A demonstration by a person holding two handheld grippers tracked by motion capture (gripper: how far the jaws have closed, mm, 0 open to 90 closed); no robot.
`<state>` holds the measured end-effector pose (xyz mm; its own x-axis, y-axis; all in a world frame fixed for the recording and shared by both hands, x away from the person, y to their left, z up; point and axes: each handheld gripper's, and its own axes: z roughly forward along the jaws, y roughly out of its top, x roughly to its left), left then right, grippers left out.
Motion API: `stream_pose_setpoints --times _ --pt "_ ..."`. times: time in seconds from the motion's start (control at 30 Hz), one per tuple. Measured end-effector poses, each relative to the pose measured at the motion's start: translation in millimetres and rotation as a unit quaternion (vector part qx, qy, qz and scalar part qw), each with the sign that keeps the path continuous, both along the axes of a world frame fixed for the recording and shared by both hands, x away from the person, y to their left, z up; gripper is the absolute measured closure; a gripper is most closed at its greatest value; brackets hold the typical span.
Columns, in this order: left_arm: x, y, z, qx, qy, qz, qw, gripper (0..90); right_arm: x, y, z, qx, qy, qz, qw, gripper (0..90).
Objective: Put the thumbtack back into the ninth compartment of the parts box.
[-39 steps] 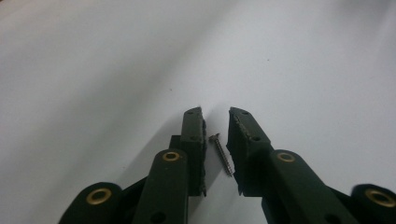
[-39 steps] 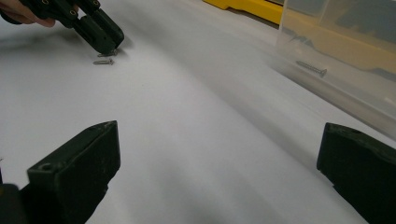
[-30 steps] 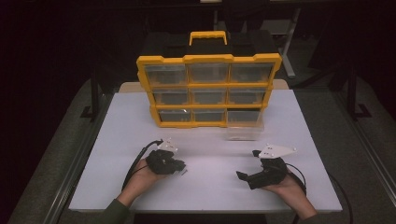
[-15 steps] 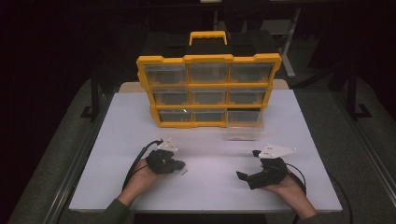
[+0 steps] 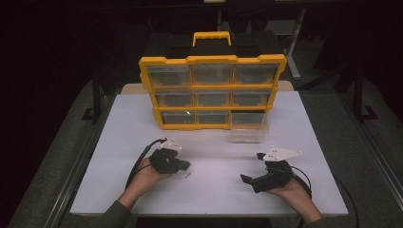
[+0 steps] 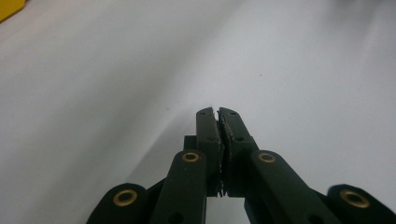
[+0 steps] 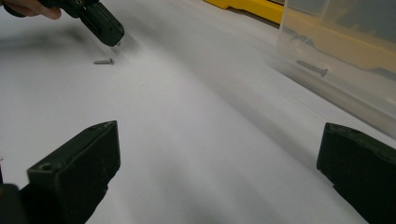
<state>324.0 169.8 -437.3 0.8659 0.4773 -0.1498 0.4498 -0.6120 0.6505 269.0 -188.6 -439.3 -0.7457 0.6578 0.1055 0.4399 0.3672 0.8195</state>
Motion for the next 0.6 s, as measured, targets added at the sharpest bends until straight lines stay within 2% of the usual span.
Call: stream_pose_setpoints --times 0.27,0.6 --pt "8.1 -3.1 5.7 -0.015 0.008 -0.015 0.9997 87.5 -0.1 0.1 0.0 0.001 -0.001 0.000 1.0000 0.0" --pt "19.6 -12.5 20.1 -0.022 0.005 -0.031 0.9993 87.6 -0.2 0.0 -0.8 -0.001 -0.002 -0.002 1.0000 0.0"
